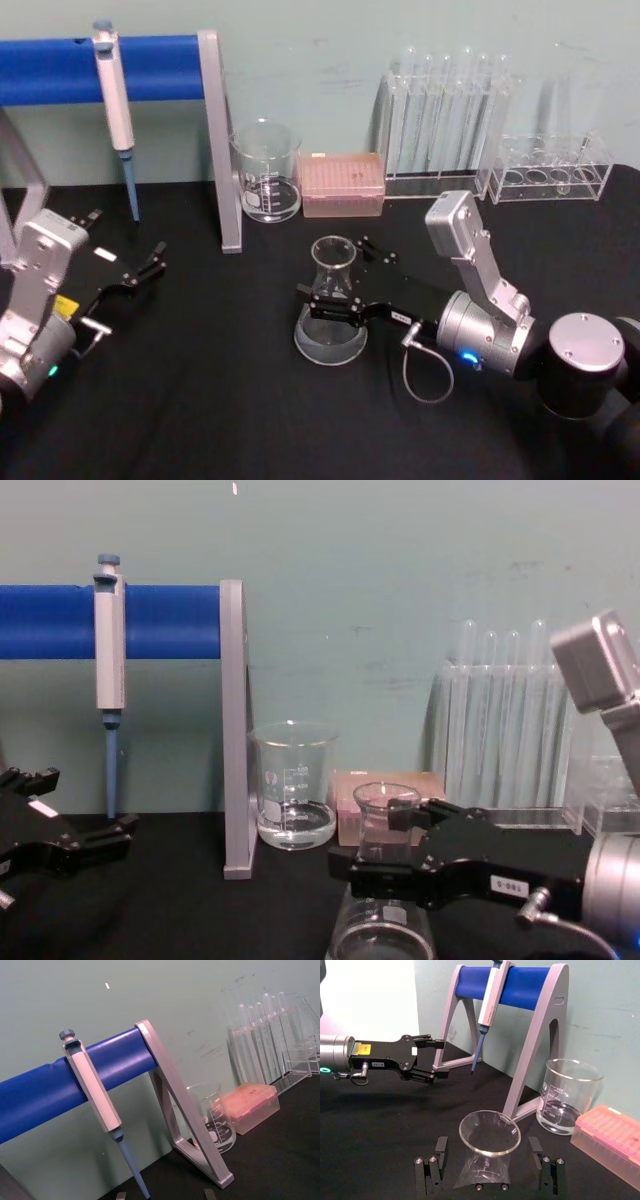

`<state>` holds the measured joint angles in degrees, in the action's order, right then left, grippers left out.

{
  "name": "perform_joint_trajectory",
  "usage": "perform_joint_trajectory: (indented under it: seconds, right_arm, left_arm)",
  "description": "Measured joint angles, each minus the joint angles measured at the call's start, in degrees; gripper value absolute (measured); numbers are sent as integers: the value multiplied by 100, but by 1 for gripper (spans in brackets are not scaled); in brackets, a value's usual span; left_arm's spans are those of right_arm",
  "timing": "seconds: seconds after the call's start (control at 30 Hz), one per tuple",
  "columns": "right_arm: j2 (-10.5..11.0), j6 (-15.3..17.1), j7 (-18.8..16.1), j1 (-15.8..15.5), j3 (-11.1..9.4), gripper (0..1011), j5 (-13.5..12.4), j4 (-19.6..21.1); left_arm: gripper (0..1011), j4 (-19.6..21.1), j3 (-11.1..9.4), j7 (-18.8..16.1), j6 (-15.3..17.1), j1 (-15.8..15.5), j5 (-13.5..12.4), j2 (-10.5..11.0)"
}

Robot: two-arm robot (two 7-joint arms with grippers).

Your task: Grasp the erlenmeyer flask with one hand, shake it three times, then place it back.

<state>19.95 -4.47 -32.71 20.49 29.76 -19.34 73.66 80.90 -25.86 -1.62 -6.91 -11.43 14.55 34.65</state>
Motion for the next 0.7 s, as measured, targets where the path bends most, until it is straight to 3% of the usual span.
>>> perform_joint_trajectory:
  seconds: [0.53,0.7]
  right_arm:
    - [-23,-21,9,31,16,1002,52,-30]
    - [-21,-21,11,29,14,925,46,-28]
  left_arm:
    - [1001,0,0,0,0,0,0,0]
    - [1001,0,0,0,0,0,0,0]
